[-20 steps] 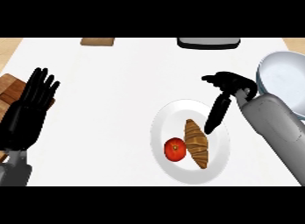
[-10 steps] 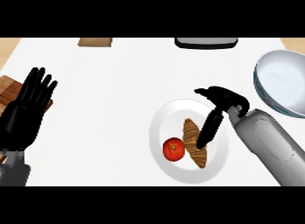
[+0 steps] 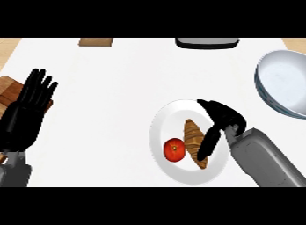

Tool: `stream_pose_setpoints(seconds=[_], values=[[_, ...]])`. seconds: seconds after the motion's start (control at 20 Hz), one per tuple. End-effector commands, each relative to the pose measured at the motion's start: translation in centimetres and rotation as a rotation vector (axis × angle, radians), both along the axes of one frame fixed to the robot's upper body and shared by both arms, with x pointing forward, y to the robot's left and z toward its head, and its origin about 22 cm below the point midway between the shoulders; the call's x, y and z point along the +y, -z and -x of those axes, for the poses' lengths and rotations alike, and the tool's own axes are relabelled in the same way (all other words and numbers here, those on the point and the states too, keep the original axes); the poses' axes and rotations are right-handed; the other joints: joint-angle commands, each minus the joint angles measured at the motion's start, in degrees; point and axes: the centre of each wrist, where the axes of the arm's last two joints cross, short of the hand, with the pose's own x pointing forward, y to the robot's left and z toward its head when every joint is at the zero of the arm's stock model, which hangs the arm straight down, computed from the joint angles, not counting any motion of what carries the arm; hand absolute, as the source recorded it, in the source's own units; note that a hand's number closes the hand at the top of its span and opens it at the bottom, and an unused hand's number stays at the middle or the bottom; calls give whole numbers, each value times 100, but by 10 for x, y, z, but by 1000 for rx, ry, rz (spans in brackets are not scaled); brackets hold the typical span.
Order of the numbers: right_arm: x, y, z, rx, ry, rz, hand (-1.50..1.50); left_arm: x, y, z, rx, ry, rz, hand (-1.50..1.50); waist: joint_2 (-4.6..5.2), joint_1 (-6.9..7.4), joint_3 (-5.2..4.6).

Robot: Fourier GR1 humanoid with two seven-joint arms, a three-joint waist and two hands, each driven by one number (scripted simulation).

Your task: Pick the croissant from the plate and place it in the bowl

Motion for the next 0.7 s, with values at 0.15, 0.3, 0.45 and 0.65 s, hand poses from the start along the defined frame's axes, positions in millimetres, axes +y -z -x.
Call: stream_pose_setpoints(seconds=[0.15,0.3,0.45,0.65], values=[[0,18,4,-13,19,48,-150,-9,-8,10,-9,-1,-7,0,2,16,2],[19,26,11,22,1,63,-150,17,-3,-2,-5,-2,14,0,6,9,0],[17,39,1,42,-7,52,-150,0,4,-11,-2,11,3,0,9,7,1],[10,35,-2,73,8,71,-150,7,-6,19,-3,10,-6,0,0,33,2]])
